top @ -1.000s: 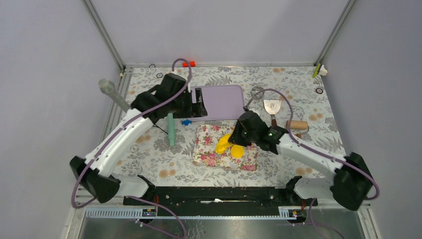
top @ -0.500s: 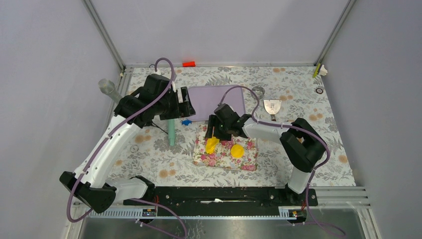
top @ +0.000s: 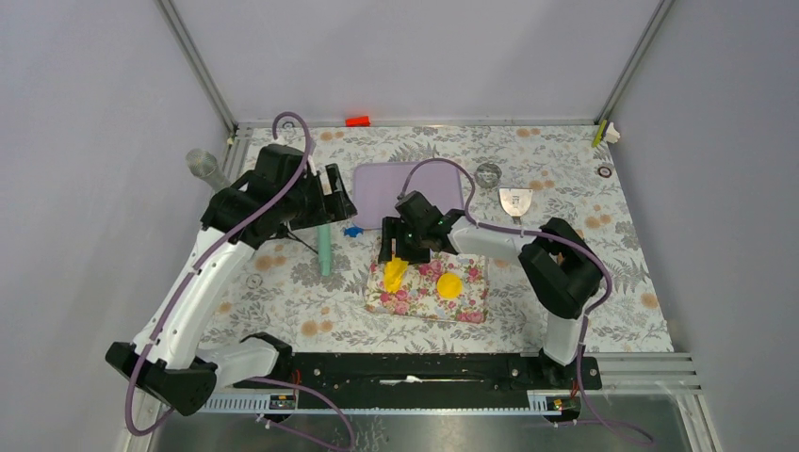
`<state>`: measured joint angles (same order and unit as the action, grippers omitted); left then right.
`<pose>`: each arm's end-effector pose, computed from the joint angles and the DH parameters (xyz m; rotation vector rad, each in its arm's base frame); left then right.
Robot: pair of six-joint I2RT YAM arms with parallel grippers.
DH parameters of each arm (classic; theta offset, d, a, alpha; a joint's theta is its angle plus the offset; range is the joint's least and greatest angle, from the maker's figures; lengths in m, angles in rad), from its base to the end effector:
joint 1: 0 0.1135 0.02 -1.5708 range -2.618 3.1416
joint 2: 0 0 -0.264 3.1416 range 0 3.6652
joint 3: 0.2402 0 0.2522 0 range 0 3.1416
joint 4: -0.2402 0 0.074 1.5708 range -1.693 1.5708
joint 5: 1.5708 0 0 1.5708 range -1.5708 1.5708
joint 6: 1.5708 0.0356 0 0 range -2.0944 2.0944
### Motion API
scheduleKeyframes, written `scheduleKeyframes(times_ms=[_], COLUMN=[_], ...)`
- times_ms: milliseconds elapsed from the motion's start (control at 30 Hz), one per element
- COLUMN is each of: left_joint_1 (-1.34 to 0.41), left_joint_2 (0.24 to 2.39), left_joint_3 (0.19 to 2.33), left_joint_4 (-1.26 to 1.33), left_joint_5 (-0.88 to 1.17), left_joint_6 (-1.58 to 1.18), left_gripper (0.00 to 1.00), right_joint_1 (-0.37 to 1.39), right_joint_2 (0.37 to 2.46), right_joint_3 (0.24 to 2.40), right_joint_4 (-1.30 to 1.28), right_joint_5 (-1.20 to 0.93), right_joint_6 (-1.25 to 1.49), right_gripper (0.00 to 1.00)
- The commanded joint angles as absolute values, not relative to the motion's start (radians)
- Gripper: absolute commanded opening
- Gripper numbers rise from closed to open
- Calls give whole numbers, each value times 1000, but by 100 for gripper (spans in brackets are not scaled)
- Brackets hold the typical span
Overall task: Roll out the dumpling wrappers from the dough
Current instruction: Remove the dumpling wrapper from the work surface.
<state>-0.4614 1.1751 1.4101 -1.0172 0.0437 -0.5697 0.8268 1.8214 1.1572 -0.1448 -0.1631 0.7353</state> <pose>0.1965 -0.0994 0.3953 -0.1090 2.4187 -0.5427 0.2603 0.2913 0.1865 -0.2018 2.5662 0.8747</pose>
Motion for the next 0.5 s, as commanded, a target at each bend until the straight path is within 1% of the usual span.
scheduleKeyframes(times_ms=[0, 67, 133, 200, 267, 300, 367, 400, 467], left_joint_1=[-445, -445, -444, -445, -445, -445, -445, -444, -440], left_joint_2=[1114, 1099, 1070, 1046, 1027, 1016, 1001, 997, 993], left_joint_3=[1360, 1279, 1162, 1083, 1049, 1048, 1062, 1075, 1102], left_joint_4=[-973, -921, -839, -791, -782, -782, -794, -805, -821], left_joint_5=[51, 140, 215, 231, 225, 216, 183, 165, 143], left_joint_6=[-595, -620, -659, -688, -696, -696, -686, -679, -668], left_gripper=[81, 78, 75, 74, 74, 74, 75, 75, 75], right_joint_1=[839, 841, 841, 845, 863, 876, 902, 907, 910], right_joint_2=[1869, 1855, 1859, 1846, 1806, 1784, 1765, 1776, 1821], right_joint_3=[1239, 1216, 1229, 1235, 1223, 1222, 1252, 1271, 1301], right_joint_4=[-287, -247, -260, -265, -242, -230, -255, -283, -336], right_joint_5=[-111, -102, -92, -85, -56, -35, 17, 34, 68], right_joint_6=[677, 705, 715, 727, 722, 708, 661, 637, 596], right_gripper=[77, 78, 76, 73, 72, 73, 77, 81, 85])
